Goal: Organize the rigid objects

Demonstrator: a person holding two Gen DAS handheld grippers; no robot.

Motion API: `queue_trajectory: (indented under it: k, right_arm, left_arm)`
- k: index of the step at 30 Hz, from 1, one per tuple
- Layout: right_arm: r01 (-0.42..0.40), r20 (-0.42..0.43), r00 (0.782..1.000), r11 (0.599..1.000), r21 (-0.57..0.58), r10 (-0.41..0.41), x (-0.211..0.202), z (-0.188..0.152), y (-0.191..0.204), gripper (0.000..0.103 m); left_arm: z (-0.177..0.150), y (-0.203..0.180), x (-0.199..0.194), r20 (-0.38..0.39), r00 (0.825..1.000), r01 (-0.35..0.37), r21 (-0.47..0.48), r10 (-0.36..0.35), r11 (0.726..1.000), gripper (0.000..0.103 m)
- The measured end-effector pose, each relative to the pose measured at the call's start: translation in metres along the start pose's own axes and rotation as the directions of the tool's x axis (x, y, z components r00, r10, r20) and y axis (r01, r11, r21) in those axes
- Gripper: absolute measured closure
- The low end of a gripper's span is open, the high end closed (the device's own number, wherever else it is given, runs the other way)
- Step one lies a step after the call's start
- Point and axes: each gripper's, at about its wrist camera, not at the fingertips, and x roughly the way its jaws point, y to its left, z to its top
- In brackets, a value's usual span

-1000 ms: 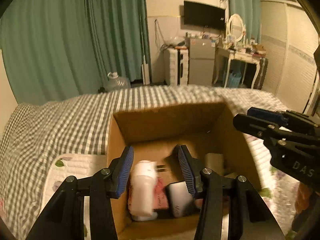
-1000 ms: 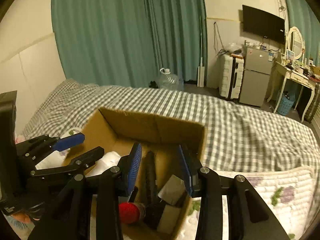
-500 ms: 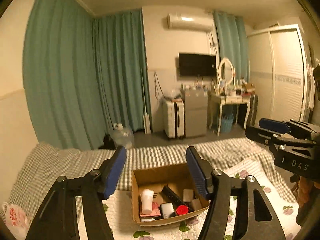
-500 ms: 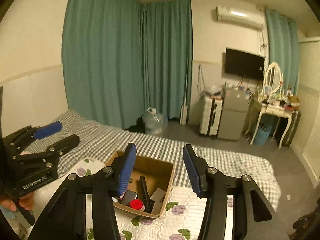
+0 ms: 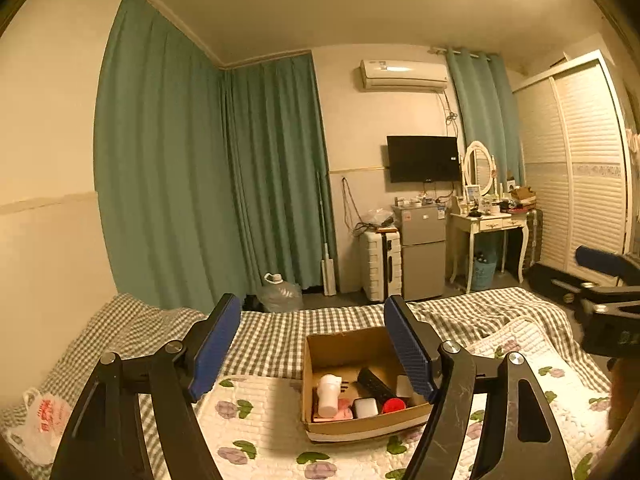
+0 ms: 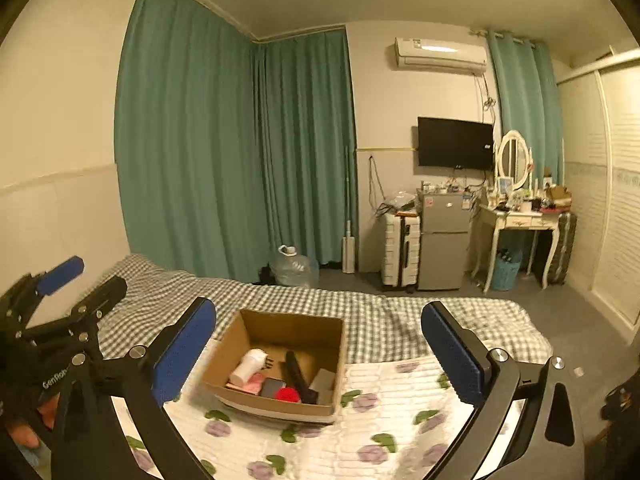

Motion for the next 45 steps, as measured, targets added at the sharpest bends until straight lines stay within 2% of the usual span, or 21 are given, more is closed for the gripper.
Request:
queue_trajectory:
  k: [4, 8, 12, 17, 22, 29, 45]
  right_arm:
    - [0.041, 0.030, 0.999, 0.999, 0.023, -0.042, 0.016, -0.015, -0.001, 0.000]
    - [0.066, 0.061, 0.996, 0.997, 0.048, -0.069, 0.035, -0.042, -0.007, 0.000]
    - [0.066, 0.018, 0.998, 0.996, 0.056, -0.068, 0.064, -0.081, -0.009, 0.000]
    - [0.080, -0.102, 0.992, 0.995, 0.059, -0.074, 0.099, -0.112, -0.011, 0.000]
    - [0.101, -0.114, 0.989, 0.992, 0.072, -0.092, 0.100, -0.114, -0.016, 0.000]
    - [0.111, -0.088, 0.990, 0.993, 0.027, -0.109, 0.093, -0.113, -0.009, 0.000]
    - [0.112, -0.086, 0.990, 0.994, -0.015, -0.113, 0.094, -0.115, 0.001, 0.000]
  left_arm:
    - [-0.018, 0.007, 0.012, -0.007, 1.000, -0.026, -0.025, 0.026, 0.999, 0.026]
    - [-0.054, 0.022, 0.032, -0.064, 0.998, 0.007, -0.096, -0.013, 0.995, 0.026]
    - [-0.087, 0.027, 0.056, -0.115, 0.992, -0.070, -0.084, 0.060, 0.994, 0.026]
    - [-0.109, 0.025, 0.073, -0.169, 0.985, -0.052, -0.079, 0.038, 0.996, 0.026]
    - [-0.113, 0.028, 0.072, -0.182, 0.983, -0.025, -0.105, 0.006, 0.994, 0.026]
    - [-0.114, 0.022, 0.072, -0.187, 0.982, -0.016, -0.083, 0.000, 0.996, 0.026]
    - [-0.116, 0.023, 0.077, -0.205, 0.979, -0.007, -0.083, -0.010, 0.996, 0.026]
